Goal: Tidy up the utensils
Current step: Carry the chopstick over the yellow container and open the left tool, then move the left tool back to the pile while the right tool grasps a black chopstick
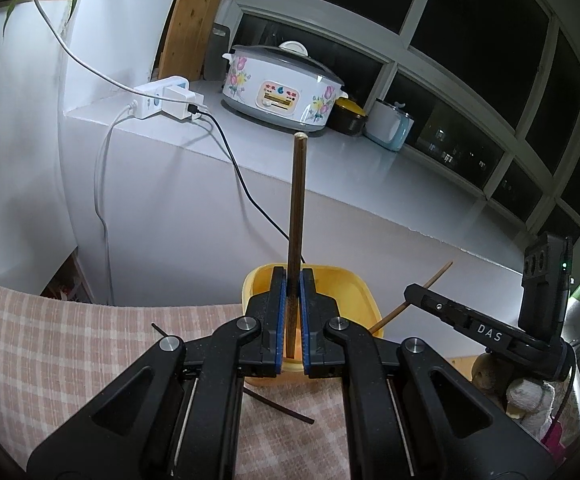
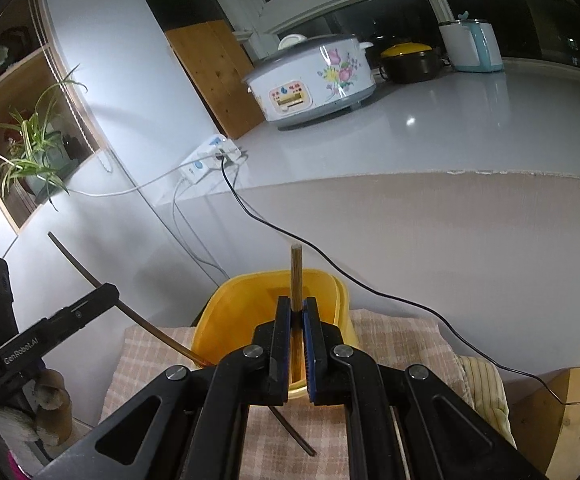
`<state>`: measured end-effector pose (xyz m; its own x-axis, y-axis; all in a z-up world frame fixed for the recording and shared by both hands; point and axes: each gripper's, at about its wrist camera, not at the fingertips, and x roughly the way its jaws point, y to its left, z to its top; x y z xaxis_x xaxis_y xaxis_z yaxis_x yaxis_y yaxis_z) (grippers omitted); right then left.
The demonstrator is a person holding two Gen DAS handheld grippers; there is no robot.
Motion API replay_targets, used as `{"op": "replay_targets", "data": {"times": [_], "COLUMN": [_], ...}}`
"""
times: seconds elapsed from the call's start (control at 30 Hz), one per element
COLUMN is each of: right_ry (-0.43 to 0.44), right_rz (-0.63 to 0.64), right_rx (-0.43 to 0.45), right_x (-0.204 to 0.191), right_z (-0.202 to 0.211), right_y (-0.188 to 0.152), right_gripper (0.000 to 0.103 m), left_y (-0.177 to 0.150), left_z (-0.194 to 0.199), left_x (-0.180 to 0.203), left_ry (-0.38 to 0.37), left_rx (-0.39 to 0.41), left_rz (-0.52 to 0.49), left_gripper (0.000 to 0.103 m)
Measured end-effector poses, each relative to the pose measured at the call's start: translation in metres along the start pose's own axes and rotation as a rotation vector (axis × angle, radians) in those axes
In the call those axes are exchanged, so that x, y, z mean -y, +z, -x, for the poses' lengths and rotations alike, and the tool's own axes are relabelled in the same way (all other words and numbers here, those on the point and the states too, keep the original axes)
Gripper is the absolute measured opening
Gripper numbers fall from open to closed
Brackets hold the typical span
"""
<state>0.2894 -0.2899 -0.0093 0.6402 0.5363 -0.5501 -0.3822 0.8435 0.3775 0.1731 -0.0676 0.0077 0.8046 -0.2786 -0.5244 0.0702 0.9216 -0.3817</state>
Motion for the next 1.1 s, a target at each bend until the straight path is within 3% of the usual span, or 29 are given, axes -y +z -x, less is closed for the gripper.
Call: {"op": "replay_targets", "data": {"times": [0.2,0.27,0.33,0.77,1.1], "right_ry": [-0.019,-0.023,-0.031,-0.058,-0.016], "right_rz": [0.01,0.012,0.017,0.054,0.198], "right_rx": [-0.002,0.004,0.015,0.07,0.012], "right_x": [-0.001,-0.003,-0.004,-0.016,-0.042], "right_z": [0.001,0.004,0.007,0.034,0.036], "right_y": [-0.003,-0.004,-0.004,-0.014,-0.039], "right_gripper": [0.012,0.031,0.031,0.036,0.036], "left_y": [-0.003,-0.004,-0.005,-0.015,-0.042], "left_z": [0.004,0.006,0.006,0.035,0.074], "left_x": [0.003,0.003,0.004,0.003,-0.029], "left_ry": [-0.005,-0.004,-0.005,0.0,0.043], "left_rx": [-0.002,0.0,-0.001,0.032,0.038], "left_rz": [-0.011,-0.01,-0.008,-0.032,0.001], "left_gripper": [0.004,0.006,0.012,0.012,0.012]}}
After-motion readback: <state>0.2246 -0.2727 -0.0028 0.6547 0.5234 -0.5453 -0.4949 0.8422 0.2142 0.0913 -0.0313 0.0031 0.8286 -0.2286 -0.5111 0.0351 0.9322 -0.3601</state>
